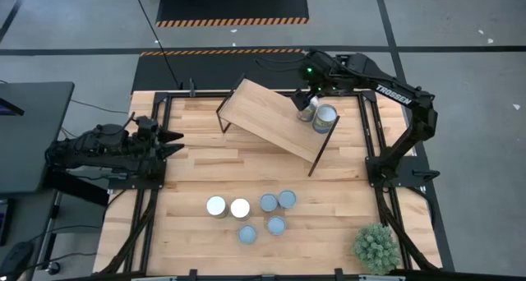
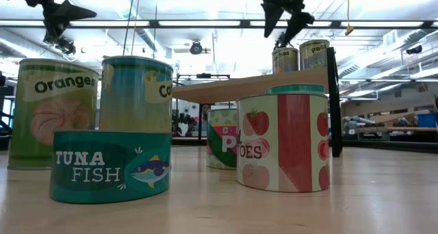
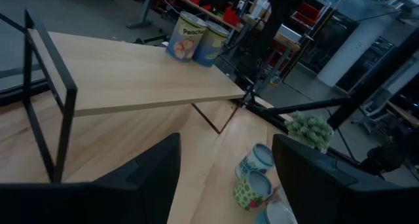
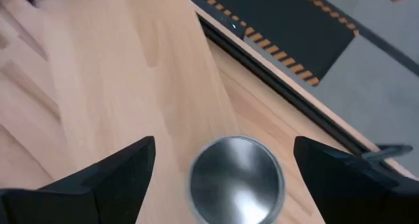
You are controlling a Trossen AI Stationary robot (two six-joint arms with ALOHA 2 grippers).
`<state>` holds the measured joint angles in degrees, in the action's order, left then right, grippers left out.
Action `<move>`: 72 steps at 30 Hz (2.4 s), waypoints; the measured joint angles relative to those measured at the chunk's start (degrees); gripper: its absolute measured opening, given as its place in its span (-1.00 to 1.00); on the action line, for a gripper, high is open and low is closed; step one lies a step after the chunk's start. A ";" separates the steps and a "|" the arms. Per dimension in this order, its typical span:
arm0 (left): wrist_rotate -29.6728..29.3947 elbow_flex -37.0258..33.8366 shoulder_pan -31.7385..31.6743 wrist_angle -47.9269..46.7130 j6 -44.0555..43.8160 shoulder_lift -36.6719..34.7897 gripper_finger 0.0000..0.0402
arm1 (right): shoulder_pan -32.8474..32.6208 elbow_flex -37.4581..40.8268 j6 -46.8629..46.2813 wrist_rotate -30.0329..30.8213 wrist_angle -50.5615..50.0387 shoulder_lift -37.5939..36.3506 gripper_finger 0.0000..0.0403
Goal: Pick and place cans onto a shelf
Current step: Put the canned carrots on the shelf
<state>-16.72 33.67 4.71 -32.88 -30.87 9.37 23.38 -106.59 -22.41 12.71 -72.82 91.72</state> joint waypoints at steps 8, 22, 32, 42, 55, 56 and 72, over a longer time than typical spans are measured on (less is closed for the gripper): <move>5.93 0.00 0.00 -0.07 -0.03 0.00 0.23 | -4.43 -3.44 0.08 5.88 -0.17 -0.02 0.84; 13.60 0.00 0.00 -3.41 -0.09 0.04 0.23 | -17.68 -4.89 0.07 8.49 5.89 1.16 0.77; 11.62 0.00 0.00 -3.30 -3.46 0.04 0.23 | -27.69 -4.89 -2.06 6.57 19.54 8.97 0.77; 11.46 0.00 0.00 -2.18 -7.21 0.04 0.23 | -33.54 -4.87 -10.10 1.84 28.17 17.36 0.77; 11.46 0.00 0.00 -1.41 -1.60 0.04 0.23 | -42.46 -13.71 -6.19 1.33 29.03 30.93 0.77; 11.46 0.00 0.00 -1.54 -1.47 0.04 0.23 | -42.88 -13.91 -6.04 1.46 28.93 31.86 0.77; 11.46 0.00 0.00 -1.68 -2.85 0.04 0.23 | -43.33 -13.85 4.50 1.06 28.15 38.49 0.82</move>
<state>-5.26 33.67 4.71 -34.57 -33.71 9.41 -19.96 -120.44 -17.91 13.77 -44.67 130.22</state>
